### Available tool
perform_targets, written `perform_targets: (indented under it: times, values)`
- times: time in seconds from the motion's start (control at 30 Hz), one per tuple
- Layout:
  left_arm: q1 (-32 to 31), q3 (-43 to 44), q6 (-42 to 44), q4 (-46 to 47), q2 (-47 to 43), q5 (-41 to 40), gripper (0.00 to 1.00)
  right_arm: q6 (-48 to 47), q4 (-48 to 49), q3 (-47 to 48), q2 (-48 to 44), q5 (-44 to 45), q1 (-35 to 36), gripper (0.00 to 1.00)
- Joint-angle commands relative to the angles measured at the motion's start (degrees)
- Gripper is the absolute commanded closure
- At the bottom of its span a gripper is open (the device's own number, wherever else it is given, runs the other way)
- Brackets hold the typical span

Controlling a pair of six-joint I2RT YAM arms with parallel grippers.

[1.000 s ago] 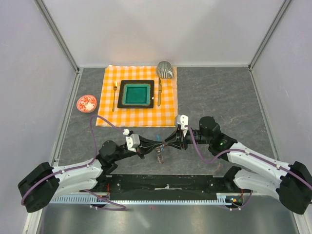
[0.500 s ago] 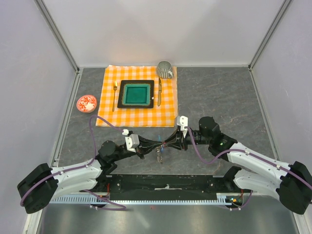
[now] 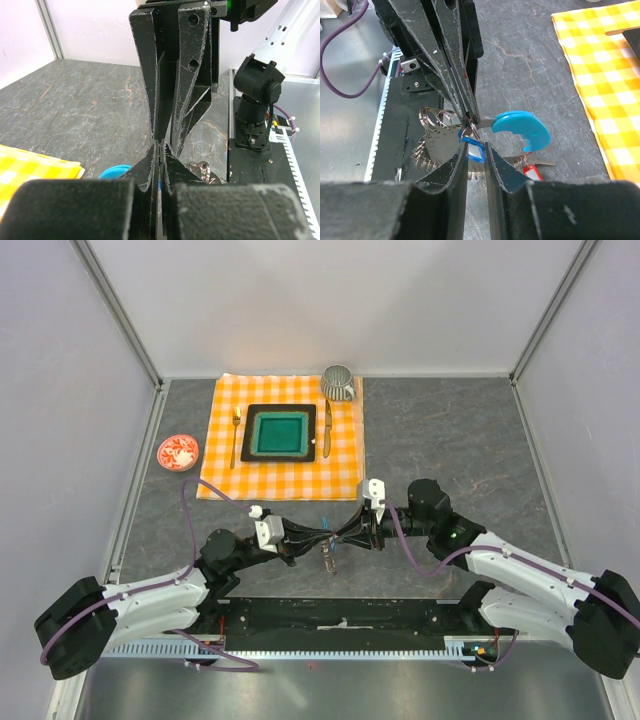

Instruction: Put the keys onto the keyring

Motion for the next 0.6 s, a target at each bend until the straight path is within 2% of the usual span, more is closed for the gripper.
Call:
perform_targets:
  times: [0.0,0.23,0.47,0.57]
  values:
    - [-0.33,1.10,0.63,4.18,-0.16,0.77,0.98,0.52,3.55,3.07,0.82,-2.63,0.29,0.74]
    - [-0.33,1.54,0.19,4.98,0.20,1.47,0.98,0.08,3.90,3.34,2.14,-2.80,0.21,0.79]
    - [-0.33,1.19,0.36,4.80,-0.42,1.56,0.98,-0.01,3.64,3.51,2.32,-2.54,0.21,0.98]
    - [-0.33,1.19,0.71,4.19,-0.25,1.56,0.98,-1.23,1.89,4.21,1.53,-2.28,0.20,1.00]
